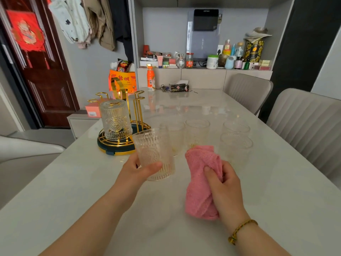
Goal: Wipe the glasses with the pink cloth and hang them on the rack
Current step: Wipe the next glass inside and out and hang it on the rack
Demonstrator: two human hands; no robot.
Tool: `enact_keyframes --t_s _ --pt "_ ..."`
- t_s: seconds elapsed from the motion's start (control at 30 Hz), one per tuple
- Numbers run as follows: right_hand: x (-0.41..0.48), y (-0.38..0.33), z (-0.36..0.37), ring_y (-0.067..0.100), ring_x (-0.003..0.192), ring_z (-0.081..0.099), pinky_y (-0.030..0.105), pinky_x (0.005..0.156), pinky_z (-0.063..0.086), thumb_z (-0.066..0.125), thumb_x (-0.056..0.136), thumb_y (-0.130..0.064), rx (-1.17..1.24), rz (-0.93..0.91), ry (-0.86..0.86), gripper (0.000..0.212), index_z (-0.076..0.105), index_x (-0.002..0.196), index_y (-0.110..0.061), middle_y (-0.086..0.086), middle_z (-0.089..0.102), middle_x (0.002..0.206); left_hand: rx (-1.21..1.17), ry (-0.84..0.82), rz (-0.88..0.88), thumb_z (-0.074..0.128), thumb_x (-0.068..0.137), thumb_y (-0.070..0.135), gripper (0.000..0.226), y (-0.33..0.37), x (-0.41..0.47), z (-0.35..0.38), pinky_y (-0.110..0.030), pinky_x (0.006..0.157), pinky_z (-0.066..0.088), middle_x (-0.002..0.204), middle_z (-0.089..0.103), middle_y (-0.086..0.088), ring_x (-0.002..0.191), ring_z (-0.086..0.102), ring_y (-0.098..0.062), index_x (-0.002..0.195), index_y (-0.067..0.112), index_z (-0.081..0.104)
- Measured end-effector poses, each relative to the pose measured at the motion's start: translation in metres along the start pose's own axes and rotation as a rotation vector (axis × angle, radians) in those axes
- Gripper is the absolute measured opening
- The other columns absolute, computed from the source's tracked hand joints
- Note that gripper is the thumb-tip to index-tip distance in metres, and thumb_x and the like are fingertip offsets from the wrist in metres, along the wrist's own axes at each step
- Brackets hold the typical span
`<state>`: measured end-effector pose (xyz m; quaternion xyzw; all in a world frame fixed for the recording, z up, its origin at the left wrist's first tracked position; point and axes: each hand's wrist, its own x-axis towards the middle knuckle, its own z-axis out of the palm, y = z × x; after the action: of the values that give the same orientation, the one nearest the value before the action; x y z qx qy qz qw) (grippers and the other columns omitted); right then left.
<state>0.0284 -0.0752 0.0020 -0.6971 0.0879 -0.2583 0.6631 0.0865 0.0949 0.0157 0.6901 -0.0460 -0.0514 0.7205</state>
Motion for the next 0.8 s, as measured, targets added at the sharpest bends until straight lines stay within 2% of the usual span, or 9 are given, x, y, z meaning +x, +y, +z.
enact_keyframes --t_s 0.17,0.27,0.33,0.4,0.47,0.57,0.67,0.73,0.8 --pt "-0.003 -0.016 0.031 -0.006 0.054 0.048 0.007 0.051 0.039 0.062 0.082 -0.012 0.061 -0.074 -0.127 0.017 0.054 0.071 -0.021 -0.003 0.054 0.069 -0.16 -0.097 -0.002 0.065 0.073 0.022 0.044 -0.007 -0.014 -0.011 -0.037 0.089 0.052 0.108 0.067 -0.002 0.099 0.065 -0.02 0.115 0.018 0.053" --pt "-0.002 -0.013 0.054 -0.008 0.08 0.05 0.002 0.068 0.039 0.062 0.067 -0.042 0.006 -0.155 -0.216 0.014 0.055 0.075 -0.032 -0.009 0.056 0.096 -0.255 -0.089 0.042 0.072 0.066 0.021 0.04 -0.013 -0.015 -0.01 -0.024 0.067 0.057 0.09 0.074 0.002 0.082 0.07 -0.012 0.103 0.016 0.059" --pt "-0.001 -0.008 0.064 -0.015 0.101 0.042 -0.004 0.077 0.034 0.059 0.072 -0.04 0.012 -0.12 -0.303 0.013 0.053 0.083 -0.037 -0.018 0.045 0.118 -0.303 -0.059 0.055 0.061 0.066 0.029 0.037 -0.016 -0.015 -0.013 -0.02 0.062 0.056 0.085 0.075 0.005 0.078 0.07 -0.009 0.1 0.016 0.059" --pt "0.001 -0.006 0.068 -0.015 0.093 0.049 0.0 0.074 0.039 0.055 0.076 -0.034 0.092 -0.063 -0.429 0.016 0.051 0.092 -0.035 -0.015 0.051 0.115 -0.291 -0.031 0.064 0.053 0.063 0.034 0.043 -0.017 -0.011 -0.02 -0.022 0.065 0.057 0.086 0.075 0.004 0.079 0.07 -0.01 0.102 0.016 0.059" --pt "0.001 -0.003 0.067 -0.013 0.077 0.056 0.005 0.066 0.043 0.056 0.069 -0.031 0.132 -0.081 -0.438 0.024 0.052 0.092 -0.03 -0.011 0.059 0.096 -0.244 -0.031 0.065 0.054 0.063 0.038 0.047 -0.017 -0.008 -0.023 -0.026 0.073 0.057 0.09 0.074 0.003 0.082 0.07 -0.011 0.105 0.018 0.059" --pt "-0.002 0.003 0.065 -0.016 0.093 0.051 0.0 0.074 0.039 0.06 0.066 -0.036 -0.024 -0.304 -0.333 0.023 0.054 0.088 -0.04 -0.013 0.053 0.11 -0.162 -0.031 0.058 0.068 0.069 0.039 0.045 -0.018 -0.003 -0.023 -0.036 0.084 0.053 0.095 0.074 0.0 0.088 0.069 -0.014 0.108 0.019 0.06" --pt "-0.004 0.006 0.061 -0.017 0.101 0.044 0.003 0.075 0.042 0.05 0.066 -0.033 -0.298 -0.574 -0.332 0.026 0.046 0.086 -0.048 -0.032 0.035 0.122 -0.115 -0.053 0.045 0.06 0.07 0.039 0.046 -0.02 -0.002 -0.022 -0.042 0.088 0.052 0.097 0.073 -0.005 0.092 0.068 -0.022 0.109 0.015 0.063" --pt "-0.002 0.003 0.057 -0.018 0.1 0.043 0.002 0.073 0.042 0.048 0.064 -0.03 -0.315 -0.608 -0.302 0.025 0.047 0.086 -0.041 -0.038 0.031 0.12 -0.094 -0.089 0.032 0.061 0.063 0.045 0.053 -0.023 -0.006 -0.019 -0.039 0.084 0.054 0.095 0.073 -0.006 0.091 0.068 -0.023 0.105 0.015 0.064" --pt "0.001 -0.001 0.053 -0.02 0.1 0.044 -0.002 0.073 0.039 0.049 0.066 -0.032 -0.177 -0.527 -0.26 0.017 0.053 0.082 -0.034 -0.029 0.039 0.118 -0.096 -0.126 0.017 0.064 0.053 0.049 0.06 -0.026 -0.01 -0.016 -0.034 0.08 0.055 0.094 0.074 -0.004 0.089 0.069 -0.02 0.103 0.016 0.063"
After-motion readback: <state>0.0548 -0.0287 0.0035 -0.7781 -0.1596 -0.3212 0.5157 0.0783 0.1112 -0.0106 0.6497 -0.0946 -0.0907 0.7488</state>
